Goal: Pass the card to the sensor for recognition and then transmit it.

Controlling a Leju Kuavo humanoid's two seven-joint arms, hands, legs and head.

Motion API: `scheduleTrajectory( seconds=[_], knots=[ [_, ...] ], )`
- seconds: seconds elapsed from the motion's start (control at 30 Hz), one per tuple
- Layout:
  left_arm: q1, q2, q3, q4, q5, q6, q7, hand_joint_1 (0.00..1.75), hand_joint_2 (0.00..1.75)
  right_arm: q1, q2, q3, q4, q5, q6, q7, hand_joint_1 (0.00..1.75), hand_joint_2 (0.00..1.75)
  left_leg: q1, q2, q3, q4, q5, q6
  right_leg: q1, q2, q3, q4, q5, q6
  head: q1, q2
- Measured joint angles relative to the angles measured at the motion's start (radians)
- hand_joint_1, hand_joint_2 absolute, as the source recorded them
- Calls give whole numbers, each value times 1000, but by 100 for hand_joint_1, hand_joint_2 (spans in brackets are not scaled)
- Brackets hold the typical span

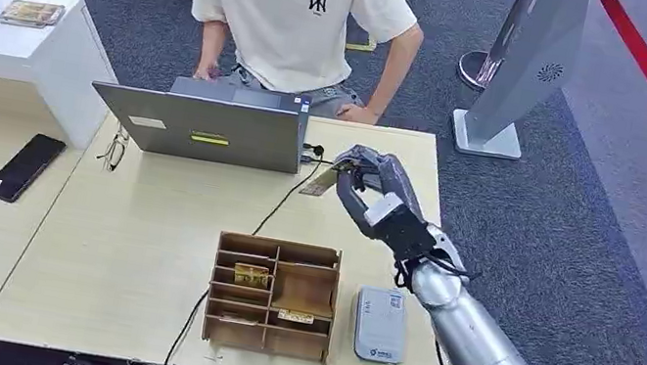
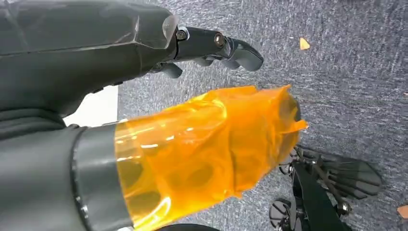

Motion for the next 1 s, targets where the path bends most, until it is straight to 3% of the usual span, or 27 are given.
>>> scheduleTrajectory(
  seconds=[0.2, 0.4, 0.63, 0.8, 1.0],
  knots=[
    [-1, 0, -12, 0, -17, 1, -5, 0, 0, -74, 54, 21, 45, -6, 32, -9, 175, 175, 0, 0, 0, 0, 1, -1, 0, 0, 0, 0, 0, 0, 0, 0],
    [-6, 0, -29, 0, -39, 1, -5, 0, 0, -169, 117, 40, 154, 12, 22, -6, 175, 175, 0, 0, 0, 0, 2, -1, 0, 0, 0, 0, 1, 0, 0, 0],
    [-14, 1, -51, 0, -64, 13, -2, 0, 0, -275, 188, 50, 308, 59, -32, 5, 175, 175, 0, 0, 0, 0, 3, -1, 0, 0, -1, 0, 1, -1, 0, 0],
    [-17, 1, -64, 0, -83, 23, 2, 0, 0, -336, 228, 59, 397, 142, -126, 22, 175, 175, 0, 0, 0, 0, 3, -1, 0, 0, -1, 0, 2, 0, 0, 0],
    [-26, 1, -80, 0, -102, 27, 15, 0, 0, -411, 271, 71, 512, 214, -171, 85, 175, 175, 0, 0, -1, 0, 3, -1, 0, 0, -1, 0, 2, 0, 0, 0]
  ],
)
